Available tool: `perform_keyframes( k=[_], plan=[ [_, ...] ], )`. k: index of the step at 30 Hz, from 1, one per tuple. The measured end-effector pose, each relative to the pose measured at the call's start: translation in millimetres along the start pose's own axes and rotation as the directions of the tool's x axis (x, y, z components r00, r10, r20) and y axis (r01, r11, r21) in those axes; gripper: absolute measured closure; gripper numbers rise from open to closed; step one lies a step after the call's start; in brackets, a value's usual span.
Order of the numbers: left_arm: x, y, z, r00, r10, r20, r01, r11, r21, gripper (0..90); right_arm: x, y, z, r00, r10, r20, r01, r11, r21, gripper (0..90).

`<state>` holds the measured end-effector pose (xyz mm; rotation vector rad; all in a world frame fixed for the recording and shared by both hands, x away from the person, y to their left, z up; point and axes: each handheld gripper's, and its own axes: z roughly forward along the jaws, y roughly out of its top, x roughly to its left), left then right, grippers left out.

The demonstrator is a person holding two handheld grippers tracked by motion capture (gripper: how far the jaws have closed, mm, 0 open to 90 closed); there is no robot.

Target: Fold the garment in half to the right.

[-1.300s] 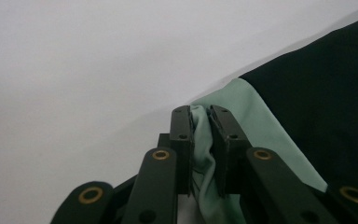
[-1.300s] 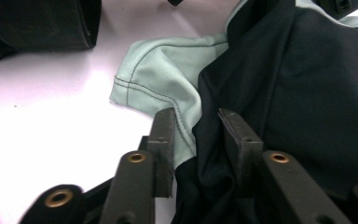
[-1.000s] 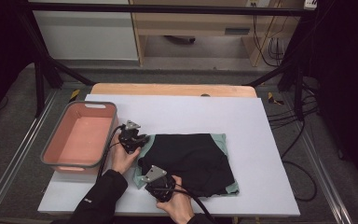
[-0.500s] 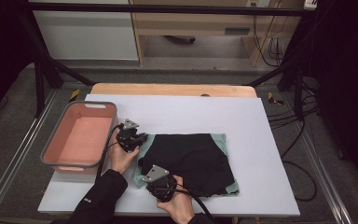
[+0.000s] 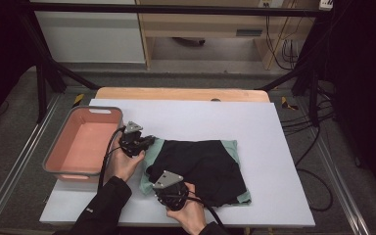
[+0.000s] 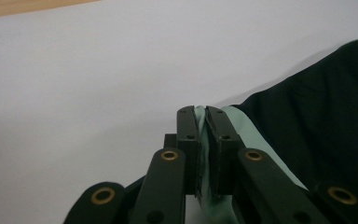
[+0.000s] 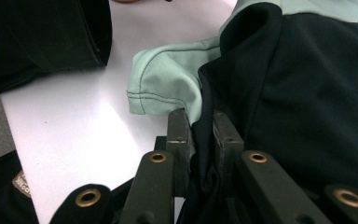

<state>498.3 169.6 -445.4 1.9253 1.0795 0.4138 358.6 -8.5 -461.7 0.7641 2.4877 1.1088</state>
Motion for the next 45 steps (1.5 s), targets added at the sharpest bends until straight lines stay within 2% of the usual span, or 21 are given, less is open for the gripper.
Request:
perform_keyframes(
  k=[10, 23, 37, 45],
  plan=[
    [-4.1, 7.1, -11.3, 0.9998, 0.013, 0.018, -0.012, 0.9997, -0.022, 84.5, -1.6, 0.8, -3.7, 0.9989, 0.037, -0.03, -0.038, 0.999, -0.026, 80.7],
    [-5.4, 16.4, -27.9, 0.999, 0.038, 0.025, -0.037, 0.9987, -0.036, 84.6, -2.2, 4.0, -9.3, 0.9955, 0.061, -0.072, -0.066, 0.995, -0.074, 80.7],
    [-3.4, 24.2, -41.2, 0.9987, 0.045, 0.023, -0.044, 0.9988, -0.023, 84.7, -1.8, 11.0, -18.0, 0.9882, 0.115, -0.102, -0.129, 0.981, -0.145, 80.8],
    [-4.6, 34.9, -47.6, 0.9963, 0.085, 0.005, -0.085, 0.9963, -0.004, 84.7, 1.3, 19.1, -17.1, 0.9852, 0.133, -0.108, -0.151, 0.973, -0.172, 80.8]
  ],
)
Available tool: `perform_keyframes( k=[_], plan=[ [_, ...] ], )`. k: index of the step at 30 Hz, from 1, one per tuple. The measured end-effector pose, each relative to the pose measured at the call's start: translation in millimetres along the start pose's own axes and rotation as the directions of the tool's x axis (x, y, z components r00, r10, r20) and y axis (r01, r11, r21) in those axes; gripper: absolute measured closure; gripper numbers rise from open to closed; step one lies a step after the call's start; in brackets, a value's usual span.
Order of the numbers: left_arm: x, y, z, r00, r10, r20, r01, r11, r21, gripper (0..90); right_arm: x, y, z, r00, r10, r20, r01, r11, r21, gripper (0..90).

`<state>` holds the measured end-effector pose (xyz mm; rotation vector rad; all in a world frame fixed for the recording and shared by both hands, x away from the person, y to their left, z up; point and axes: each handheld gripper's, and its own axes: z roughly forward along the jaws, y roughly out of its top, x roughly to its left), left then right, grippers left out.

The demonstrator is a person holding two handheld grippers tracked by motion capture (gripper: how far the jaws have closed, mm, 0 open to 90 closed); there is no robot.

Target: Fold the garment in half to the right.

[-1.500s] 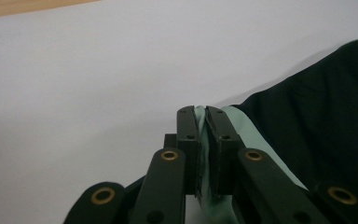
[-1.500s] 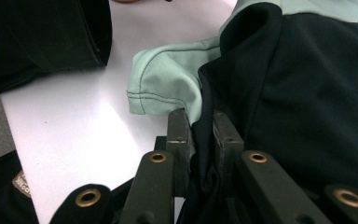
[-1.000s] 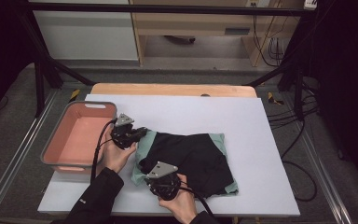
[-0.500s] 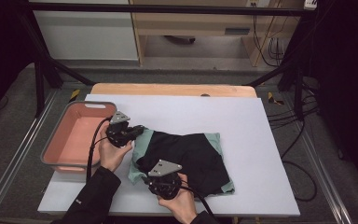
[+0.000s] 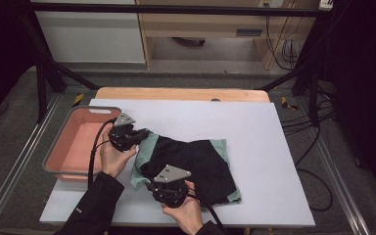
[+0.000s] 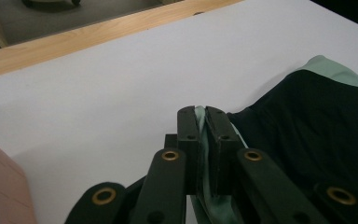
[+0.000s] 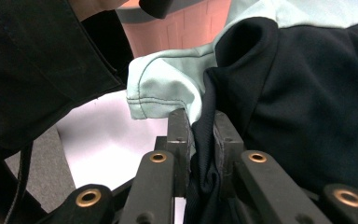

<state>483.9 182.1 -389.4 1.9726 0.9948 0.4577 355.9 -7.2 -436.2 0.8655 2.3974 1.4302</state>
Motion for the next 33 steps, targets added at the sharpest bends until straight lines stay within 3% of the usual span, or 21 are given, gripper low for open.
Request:
perform_keyframes(
  k=[9, 33],
  plan=[
    [4.4, 5.5, -11.8, 0.9998, 0.017, -0.015, -0.017, 0.9998, 0.013, 84.8, 5.1, 3.7, 5.8, 0.999, 0.04, -0.022, -0.041, 0.998, -0.049, 80.8],
    [16.9, 14.5, -36.9, 0.9984, 0.03, -0.047, -0.029, 0.9993, 0.021, 84.7, 19.3, 19.4, 17.0, 0.9972, 0.055, -0.05, -0.061, 0.992, -0.114, 80.8]
  ],
)
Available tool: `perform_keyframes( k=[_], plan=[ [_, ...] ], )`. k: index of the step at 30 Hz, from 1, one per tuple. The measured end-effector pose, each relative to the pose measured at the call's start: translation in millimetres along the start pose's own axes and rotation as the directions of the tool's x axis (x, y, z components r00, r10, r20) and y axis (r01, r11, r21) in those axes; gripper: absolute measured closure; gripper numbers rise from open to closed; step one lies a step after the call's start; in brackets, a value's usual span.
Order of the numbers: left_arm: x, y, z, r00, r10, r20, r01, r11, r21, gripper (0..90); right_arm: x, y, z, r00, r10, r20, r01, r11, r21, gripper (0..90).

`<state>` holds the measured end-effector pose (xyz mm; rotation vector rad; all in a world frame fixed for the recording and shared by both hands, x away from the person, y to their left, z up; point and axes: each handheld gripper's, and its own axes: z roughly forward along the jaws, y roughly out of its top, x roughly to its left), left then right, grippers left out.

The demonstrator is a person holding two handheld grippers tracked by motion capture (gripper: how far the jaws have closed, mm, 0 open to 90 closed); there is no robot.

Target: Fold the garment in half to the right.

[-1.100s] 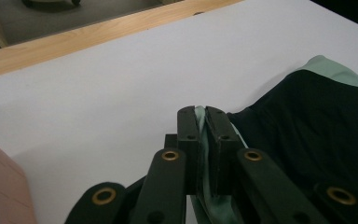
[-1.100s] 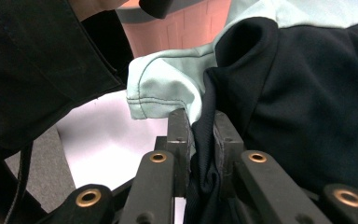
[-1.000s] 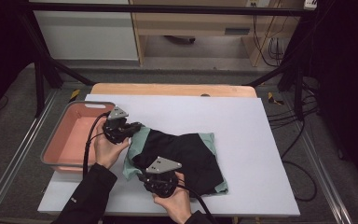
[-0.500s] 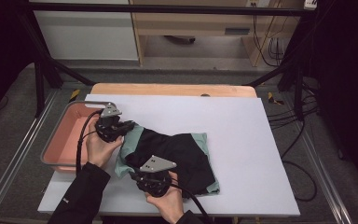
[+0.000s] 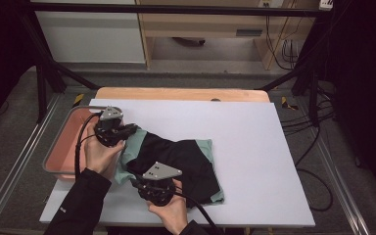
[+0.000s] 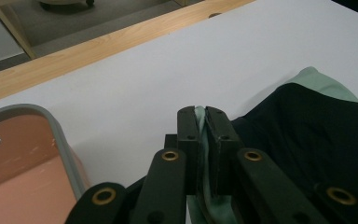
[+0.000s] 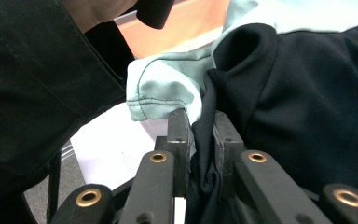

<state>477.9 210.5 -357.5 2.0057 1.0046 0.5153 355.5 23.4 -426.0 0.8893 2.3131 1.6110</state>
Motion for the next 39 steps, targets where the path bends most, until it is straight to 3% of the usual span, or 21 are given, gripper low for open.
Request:
perform_keyframes(
  k=[11, 15, 31, 39],
  plan=[
    [9.1, 0.1, -14.4, 0.9998, 0.0, -0.02, 0.0, 1.0, 0.007, 84.7, 11.1, 7.0, 10.1, 0.9997, -0.015, -0.018, 0.015, 1.0, -0.016, 80.9],
    [6.8, 1.6, -14.4, 0.9998, -0.003, -0.018, 0.003, 1.0, 0.002, 84.7, 12.6, 7.8, 8.5, 0.9998, -0.009, -0.015, 0.009, 1.0, -0.03, 80.8],
    [-23.1, 24.5, -3.1, 0.998, 0.06, -0.02, -0.06, 0.9982, -0.003, 84.7, -2.4, 5.8, -29.8, 0.9974, 0.064, 0.033, -0.06, 0.99, -0.131, 80.7],
    [-37.9, 32.1, 7.1, 0.9966, 0.082, -0.008, -0.083, 0.9965, -0.01, 84.7, -12.5, 4.1, -47.8, 0.9938, 0.093, 0.061, -0.083, 0.986, -0.147, 80.5]
  ],
)
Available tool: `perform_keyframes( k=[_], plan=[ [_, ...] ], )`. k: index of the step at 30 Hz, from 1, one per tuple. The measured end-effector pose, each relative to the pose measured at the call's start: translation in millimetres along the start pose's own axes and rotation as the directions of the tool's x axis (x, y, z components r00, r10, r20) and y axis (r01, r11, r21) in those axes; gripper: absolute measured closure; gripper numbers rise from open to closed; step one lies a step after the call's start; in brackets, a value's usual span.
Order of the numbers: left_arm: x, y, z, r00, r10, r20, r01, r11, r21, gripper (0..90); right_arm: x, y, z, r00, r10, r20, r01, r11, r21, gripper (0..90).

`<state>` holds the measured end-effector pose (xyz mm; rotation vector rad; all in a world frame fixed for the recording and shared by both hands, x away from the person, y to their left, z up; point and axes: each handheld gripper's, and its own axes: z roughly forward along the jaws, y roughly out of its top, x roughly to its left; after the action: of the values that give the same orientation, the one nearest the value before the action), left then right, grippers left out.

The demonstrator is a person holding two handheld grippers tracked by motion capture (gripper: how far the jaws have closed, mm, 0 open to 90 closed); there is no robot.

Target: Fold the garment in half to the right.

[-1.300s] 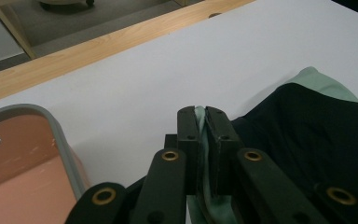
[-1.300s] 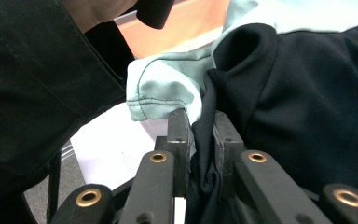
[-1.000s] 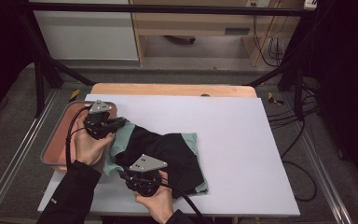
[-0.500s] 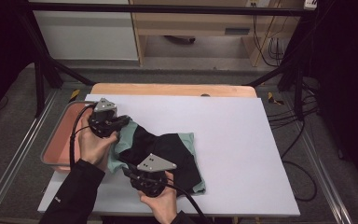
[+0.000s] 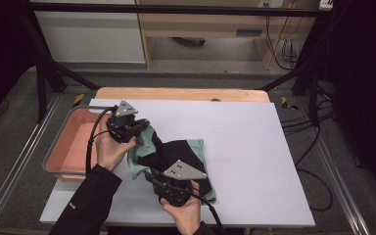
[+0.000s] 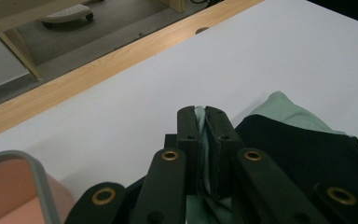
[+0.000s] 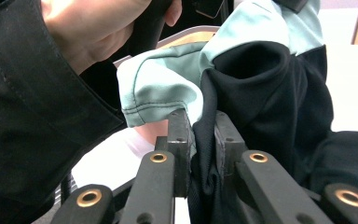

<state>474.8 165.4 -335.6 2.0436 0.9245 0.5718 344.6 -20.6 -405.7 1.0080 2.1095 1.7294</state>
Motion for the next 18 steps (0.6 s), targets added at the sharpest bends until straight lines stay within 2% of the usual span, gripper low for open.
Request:
perform_keyframes(
  k=[11, 18],
  plan=[
    [-20.7, 9.6, 16.8, 0.9999, 0.014, -0.002, -0.014, 0.9998, -0.015, 84.6, -15.9, -0.8, -19.1, 0.9988, 0.021, 0.045, -0.021, 1.0, -0.006, 80.5],
    [-28.3, 12.7, 29.5, 0.9991, 0.041, 0.005, -0.041, 0.9991, 0.001, 84.4, -26.4, -4.6, -30.3, 0.9965, 0.039, 0.074, -0.038, 0.999, -0.008, 80.3]
  ],
)
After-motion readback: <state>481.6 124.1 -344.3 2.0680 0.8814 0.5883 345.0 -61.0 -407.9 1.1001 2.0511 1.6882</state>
